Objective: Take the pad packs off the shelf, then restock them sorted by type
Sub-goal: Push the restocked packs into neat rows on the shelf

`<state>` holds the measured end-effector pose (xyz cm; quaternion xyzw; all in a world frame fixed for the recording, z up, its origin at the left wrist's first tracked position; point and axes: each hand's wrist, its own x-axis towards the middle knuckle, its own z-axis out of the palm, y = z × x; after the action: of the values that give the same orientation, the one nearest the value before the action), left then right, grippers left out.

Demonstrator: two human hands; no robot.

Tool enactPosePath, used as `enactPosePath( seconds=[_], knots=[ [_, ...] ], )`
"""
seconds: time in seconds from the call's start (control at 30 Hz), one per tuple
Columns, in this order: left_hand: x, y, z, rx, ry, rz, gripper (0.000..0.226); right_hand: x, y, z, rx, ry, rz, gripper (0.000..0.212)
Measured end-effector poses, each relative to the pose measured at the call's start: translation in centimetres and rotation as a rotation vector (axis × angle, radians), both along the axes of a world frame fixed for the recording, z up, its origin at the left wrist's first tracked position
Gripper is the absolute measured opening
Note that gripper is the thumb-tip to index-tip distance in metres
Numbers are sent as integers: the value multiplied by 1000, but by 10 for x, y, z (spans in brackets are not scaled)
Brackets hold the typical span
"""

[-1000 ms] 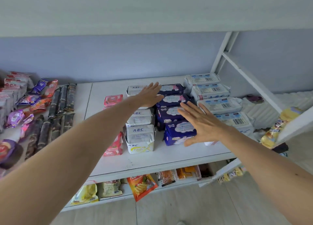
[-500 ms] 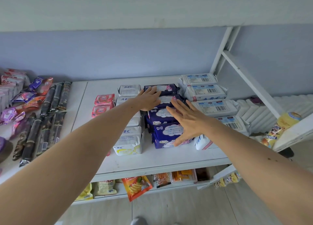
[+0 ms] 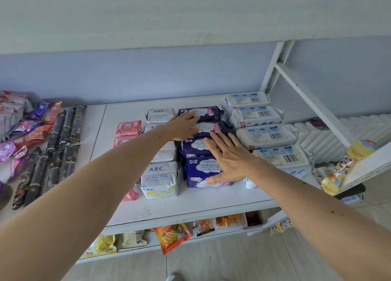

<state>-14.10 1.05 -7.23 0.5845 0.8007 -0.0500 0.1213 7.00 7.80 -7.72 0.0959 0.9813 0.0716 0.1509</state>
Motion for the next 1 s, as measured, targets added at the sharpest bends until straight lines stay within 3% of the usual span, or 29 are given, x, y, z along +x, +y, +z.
enactPosePath(
  seconds=[0.2,0.57,1.0],
  knots=[
    [-7,6,-1,17,-27,28,53,0,3,-3,6,63,65,122],
    [-10,2,-7,52,7,-14,52,-4,3,-3,22,106,268,80],
    [-10,0,-6,11,-30,-1,54,-11,8,-5,-12,93,315,78]
  ],
)
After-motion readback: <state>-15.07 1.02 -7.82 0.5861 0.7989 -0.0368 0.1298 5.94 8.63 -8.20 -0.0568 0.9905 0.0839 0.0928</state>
